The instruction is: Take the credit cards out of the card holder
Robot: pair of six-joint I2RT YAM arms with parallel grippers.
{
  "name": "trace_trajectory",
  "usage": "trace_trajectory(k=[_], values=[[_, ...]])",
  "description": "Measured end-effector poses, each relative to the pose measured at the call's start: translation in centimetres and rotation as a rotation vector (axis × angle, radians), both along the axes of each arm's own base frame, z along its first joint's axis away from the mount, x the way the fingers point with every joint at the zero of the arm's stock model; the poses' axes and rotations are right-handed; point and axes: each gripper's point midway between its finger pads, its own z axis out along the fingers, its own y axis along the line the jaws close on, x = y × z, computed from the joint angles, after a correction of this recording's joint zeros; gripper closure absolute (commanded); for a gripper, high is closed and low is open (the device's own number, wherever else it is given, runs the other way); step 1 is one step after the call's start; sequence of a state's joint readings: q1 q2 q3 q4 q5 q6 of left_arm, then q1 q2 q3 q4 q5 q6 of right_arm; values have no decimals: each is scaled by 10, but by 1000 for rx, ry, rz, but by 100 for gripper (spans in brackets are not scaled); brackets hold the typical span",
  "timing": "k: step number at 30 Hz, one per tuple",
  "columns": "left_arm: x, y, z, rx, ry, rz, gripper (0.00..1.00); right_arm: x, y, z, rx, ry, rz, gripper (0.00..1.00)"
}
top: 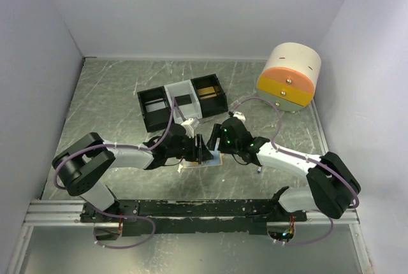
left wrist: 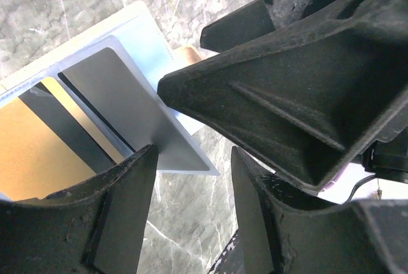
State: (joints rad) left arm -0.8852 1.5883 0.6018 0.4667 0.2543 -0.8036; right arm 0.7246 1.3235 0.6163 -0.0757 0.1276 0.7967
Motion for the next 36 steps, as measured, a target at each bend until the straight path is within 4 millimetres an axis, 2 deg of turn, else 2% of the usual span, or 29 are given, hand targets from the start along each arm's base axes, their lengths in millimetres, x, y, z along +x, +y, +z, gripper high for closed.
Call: trace_trajectory(k=[8,16,20,24,27,31,33,36], values=[[-4,-1,-3,7,2,-24,27,0,-1,1,8,4,-12,27],[-8,-12,-3,-5,6,-86,19,5,-7,19,21,-45,-46,26],[-14,-16,-7,4,11,-115,19,5,-9,23,23,-56,-52,28],[-16,-17,7,-11,-28,-121,22,2,-5,23,40,-45,-26,36],[-10,-10,28,-29,-90,-73,27,0,5,22,72,-34,16,44],[0,13,53,-32,-169,47,30,-6,22,9,106,17,89,52],[5,27,56,-9,-185,115,30,-9,32,3,135,43,131,54],[10,46,49,48,-186,196,30,-17,45,-4,187,73,194,56]])
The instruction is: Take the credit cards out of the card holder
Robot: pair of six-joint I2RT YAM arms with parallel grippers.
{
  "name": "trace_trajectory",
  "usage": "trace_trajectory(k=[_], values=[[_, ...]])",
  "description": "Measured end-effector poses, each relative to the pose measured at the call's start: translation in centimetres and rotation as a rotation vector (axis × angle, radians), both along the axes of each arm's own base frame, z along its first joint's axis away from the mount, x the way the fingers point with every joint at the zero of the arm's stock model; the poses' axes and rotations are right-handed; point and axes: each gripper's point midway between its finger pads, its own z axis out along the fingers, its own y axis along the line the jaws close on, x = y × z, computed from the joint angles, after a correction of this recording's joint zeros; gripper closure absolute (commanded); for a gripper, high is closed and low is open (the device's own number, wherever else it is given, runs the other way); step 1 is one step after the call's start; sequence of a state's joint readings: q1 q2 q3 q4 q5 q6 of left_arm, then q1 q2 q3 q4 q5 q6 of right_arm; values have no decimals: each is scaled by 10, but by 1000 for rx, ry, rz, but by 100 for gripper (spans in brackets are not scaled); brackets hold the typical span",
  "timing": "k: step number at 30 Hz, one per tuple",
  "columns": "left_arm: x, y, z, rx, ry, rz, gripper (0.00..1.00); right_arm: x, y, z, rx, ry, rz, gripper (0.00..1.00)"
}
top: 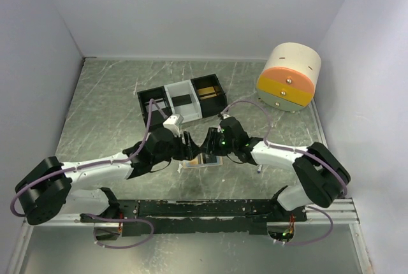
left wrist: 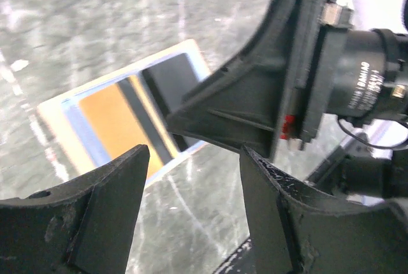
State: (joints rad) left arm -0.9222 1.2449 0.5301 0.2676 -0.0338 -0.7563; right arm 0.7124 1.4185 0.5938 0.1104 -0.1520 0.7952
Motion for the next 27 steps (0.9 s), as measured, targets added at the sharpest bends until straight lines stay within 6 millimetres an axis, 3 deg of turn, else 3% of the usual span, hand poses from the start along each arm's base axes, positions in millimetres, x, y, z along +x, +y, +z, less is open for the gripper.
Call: trace_trajectory(k=[8,17,27], values=[[2,28,-27,102,46,111,32,-16,17,-21,50,91,104,57],[1,30,-46,158,85,114,36,-14,18,-28,46,98,97,63],[0,30,-53,177,104,113,40,-5,6,-31,27,80,41,67]])
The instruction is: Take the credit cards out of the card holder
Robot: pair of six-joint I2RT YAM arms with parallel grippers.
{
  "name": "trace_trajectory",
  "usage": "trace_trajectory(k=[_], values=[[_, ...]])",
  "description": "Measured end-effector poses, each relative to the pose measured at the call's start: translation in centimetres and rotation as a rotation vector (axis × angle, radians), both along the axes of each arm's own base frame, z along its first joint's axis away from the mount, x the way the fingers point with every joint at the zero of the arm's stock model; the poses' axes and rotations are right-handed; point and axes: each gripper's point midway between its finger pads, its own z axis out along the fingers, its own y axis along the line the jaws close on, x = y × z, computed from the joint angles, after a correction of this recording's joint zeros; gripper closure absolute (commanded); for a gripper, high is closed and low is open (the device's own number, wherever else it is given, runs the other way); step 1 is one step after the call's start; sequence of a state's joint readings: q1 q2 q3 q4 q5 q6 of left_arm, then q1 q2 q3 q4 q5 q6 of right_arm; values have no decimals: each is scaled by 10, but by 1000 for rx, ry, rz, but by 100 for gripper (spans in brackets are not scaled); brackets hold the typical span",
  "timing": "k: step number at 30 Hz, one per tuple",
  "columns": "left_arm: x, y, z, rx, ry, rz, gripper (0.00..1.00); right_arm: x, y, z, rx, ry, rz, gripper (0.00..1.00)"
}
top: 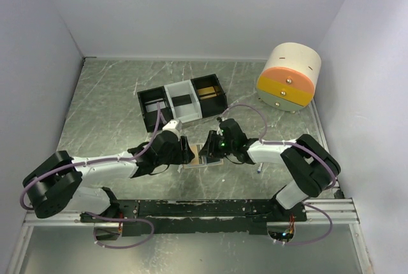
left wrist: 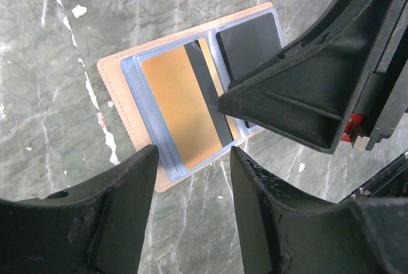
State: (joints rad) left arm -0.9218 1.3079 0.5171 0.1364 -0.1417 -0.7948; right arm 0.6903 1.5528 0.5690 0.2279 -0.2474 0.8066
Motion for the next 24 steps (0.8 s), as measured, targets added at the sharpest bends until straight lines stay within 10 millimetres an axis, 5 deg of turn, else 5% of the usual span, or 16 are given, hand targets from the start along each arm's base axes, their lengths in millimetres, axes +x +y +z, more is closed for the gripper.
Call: trace_trajectory(k=[19,24], values=[[-2,-15,-15,27,67,-47,49,0,-3,-3,72,12,-20,76],[3,-20,-17,44,71,-49,64,1,-4,-4,88,13,-30,80]])
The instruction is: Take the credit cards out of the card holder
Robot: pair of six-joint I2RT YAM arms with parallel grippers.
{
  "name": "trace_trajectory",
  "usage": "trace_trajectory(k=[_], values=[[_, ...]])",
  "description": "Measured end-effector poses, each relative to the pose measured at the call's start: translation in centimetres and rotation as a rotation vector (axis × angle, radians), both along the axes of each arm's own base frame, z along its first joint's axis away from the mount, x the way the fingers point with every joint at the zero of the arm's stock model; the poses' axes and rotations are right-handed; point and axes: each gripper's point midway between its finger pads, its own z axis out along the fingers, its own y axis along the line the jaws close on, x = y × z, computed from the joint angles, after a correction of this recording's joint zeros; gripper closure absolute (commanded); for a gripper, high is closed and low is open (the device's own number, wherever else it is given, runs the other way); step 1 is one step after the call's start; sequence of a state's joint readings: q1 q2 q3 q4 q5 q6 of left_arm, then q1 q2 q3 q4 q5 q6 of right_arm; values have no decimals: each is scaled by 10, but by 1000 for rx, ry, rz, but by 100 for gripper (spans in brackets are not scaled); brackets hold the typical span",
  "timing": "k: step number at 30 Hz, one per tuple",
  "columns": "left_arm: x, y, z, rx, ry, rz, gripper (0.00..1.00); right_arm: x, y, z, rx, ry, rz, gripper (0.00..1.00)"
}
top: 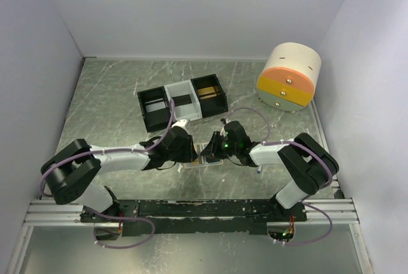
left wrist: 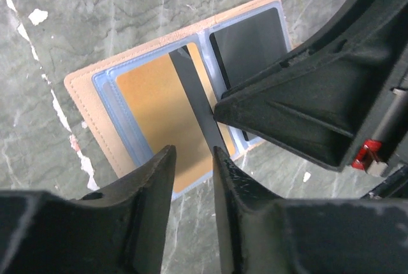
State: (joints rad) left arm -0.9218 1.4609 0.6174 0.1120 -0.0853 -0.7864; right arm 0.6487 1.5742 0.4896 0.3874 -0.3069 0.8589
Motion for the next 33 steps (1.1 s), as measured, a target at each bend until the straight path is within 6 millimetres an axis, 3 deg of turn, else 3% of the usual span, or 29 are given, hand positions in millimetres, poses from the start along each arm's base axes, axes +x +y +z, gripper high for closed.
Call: trace_trajectory(k=[3,13,33], values=[[3,-3,-8,41,16,-6,69,0,0,-1,15,3,0,81],[4,3,-13,85,17,6,59,1,-1,-2,49,19,-11,82],[7,1,-13,176,-14,20,57,1,0,-2,76,26,-13,82]])
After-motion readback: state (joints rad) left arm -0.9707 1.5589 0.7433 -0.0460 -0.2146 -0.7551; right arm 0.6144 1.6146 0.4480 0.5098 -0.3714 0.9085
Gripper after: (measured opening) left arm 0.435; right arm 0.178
